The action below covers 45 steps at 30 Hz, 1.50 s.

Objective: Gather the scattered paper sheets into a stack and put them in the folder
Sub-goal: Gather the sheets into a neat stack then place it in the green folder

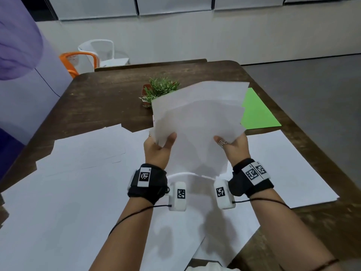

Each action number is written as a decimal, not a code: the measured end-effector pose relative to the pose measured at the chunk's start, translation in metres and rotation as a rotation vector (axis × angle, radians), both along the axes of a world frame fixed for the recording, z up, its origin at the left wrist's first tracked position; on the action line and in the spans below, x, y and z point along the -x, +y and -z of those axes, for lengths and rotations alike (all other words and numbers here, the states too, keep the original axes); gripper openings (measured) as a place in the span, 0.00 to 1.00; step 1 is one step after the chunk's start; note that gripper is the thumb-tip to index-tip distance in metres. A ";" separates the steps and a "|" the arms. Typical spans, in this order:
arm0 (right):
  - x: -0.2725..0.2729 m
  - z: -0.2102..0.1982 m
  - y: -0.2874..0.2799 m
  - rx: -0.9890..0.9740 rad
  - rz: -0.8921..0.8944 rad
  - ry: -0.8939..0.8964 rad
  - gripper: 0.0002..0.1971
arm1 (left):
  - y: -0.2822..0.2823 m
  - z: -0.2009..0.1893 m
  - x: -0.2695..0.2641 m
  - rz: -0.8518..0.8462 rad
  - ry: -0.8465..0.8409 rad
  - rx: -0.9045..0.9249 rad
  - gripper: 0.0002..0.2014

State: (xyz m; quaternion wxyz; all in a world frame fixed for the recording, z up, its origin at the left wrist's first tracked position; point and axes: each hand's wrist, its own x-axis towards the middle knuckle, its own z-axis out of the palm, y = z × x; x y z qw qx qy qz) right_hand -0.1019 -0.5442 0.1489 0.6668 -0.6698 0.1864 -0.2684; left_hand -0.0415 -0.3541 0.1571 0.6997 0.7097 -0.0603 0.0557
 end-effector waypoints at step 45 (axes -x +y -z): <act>-0.018 -0.014 0.008 0.012 -0.063 0.094 0.15 | -0.001 0.036 -0.009 -0.244 -0.340 -0.229 0.14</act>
